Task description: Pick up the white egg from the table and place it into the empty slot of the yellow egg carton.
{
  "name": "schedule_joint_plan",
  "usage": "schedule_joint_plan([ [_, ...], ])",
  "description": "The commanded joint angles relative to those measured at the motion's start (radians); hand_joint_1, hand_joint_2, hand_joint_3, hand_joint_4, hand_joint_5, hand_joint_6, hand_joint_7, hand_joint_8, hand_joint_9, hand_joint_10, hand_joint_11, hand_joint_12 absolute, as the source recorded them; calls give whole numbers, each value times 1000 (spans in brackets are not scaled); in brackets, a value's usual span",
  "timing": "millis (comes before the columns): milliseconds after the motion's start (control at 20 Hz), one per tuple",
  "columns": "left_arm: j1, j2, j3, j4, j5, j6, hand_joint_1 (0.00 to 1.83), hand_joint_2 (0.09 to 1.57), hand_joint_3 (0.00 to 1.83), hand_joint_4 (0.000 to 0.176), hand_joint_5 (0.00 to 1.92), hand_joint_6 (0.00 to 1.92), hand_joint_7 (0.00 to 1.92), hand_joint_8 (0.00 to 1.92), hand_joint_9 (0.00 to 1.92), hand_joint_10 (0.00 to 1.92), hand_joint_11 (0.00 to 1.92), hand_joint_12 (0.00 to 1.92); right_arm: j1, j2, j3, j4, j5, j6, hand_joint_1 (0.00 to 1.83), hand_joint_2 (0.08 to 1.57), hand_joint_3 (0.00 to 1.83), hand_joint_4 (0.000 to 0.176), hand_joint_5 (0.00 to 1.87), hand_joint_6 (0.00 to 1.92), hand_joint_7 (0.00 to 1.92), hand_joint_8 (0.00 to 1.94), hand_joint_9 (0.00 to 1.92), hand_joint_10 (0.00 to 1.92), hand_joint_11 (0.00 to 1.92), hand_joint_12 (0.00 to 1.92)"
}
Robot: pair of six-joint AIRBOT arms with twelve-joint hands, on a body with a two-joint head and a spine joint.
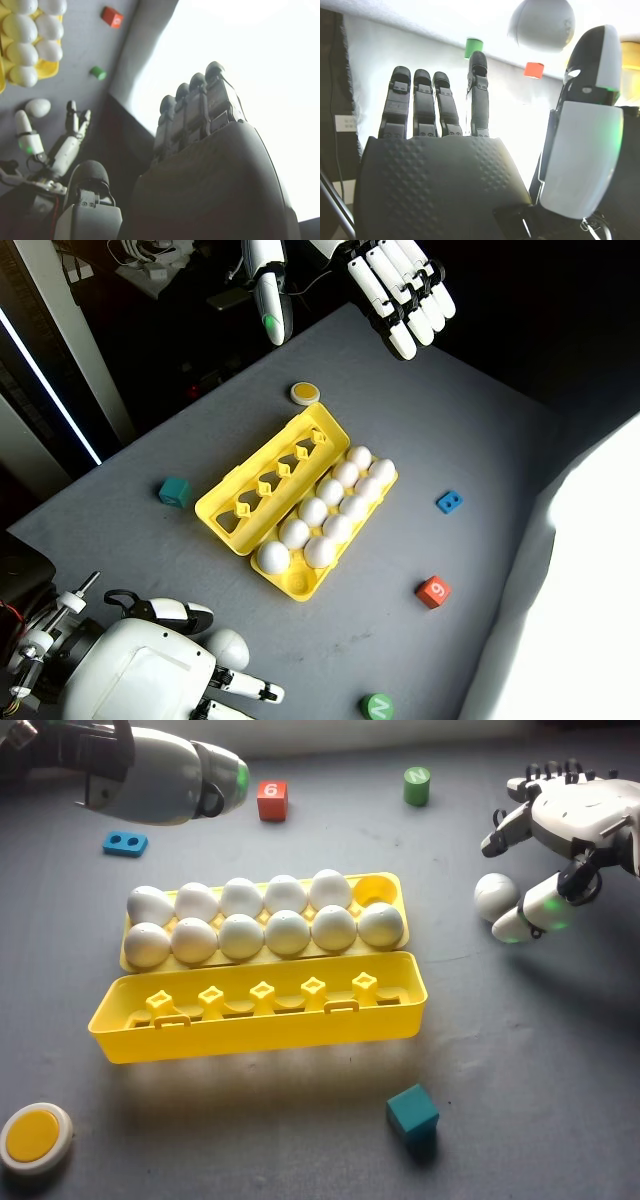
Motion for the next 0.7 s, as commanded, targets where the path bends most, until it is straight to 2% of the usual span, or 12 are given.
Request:
schedule_joint_plan([
  [0,-12,0,-1,90,20,3,0,1162,0,0,88,4,55,4,13,3,0,0,2,7,-1,-38,72,9,900,766,0,150,711,9,0,0,0,0,0,235],
  [50,-12,0,-1,90,20,3,0,1169,0,0,93,6,61,6,20,6,0,0,2,7,-3,-38,69,10,889,772,1,140,698,1,0,0,0,0,0,243],
  [100,-12,0,-1,90,20,3,0,1168,0,0,92,5,63,6,24,7,0,0,2,7,-4,-38,68,10,908,758,0,137,738,6,0,0,0,0,0,159],
  [200,-12,0,-1,90,20,3,0,1166,0,0,93,5,70,8,32,9,2,1,2,7,-5,-38,63,12,905,755,0,161,747,7,0,0,0,0,0,143],
  [250,-12,0,-1,90,20,3,0,1170,0,0,89,3,68,7,32,9,6,3,2,7,-5,-38,60,14,899,765,0,166,780,7,0,0,0,0,0,187],
  [300,-12,0,-1,90,20,3,0,1179,4,0,82,0,64,4,26,6,1,1,2,6,-5,-38,58,16,908,773,3,148,806,14,0,0,0,0,0,192],
  [350,-12,0,-1,91,20,3,0,1183,5,0,76,0,65,4,27,6,0,0,2,6,-5,-39,57,20,906,772,1,148,820,7,0,0,0,0,0,155],
  [400,-12,0,-1,91,20,3,0,1185,6,0,87,4,76,9,38,10,11,5,3,6,-5,-39,57,21,914,776,2,170,826,6,0,0,0,0,0,147],
  [500,-12,0,-1,91,20,3,0,1183,4,0,84,2,60,1,25,3,3,1,4,5,-5,-39,56,21,977,770,0,159,883,24,0,0,0,0,0,142],
  [550,-12,0,-1,91,20,3,0,1183,4,0,84,2,60,1,25,3,3,1,4,5,-5,-39,56,21,977,770,0,159,883,24,0,0,0,0,0,142],
  [650,-12,0,-1,92,20,3,0,1170,0,0,87,11,76,13,37,13,12,6,4,5,-5,-39,56,21,1008,790,3,156,1101,20,0,0,0,0,0,191],
])
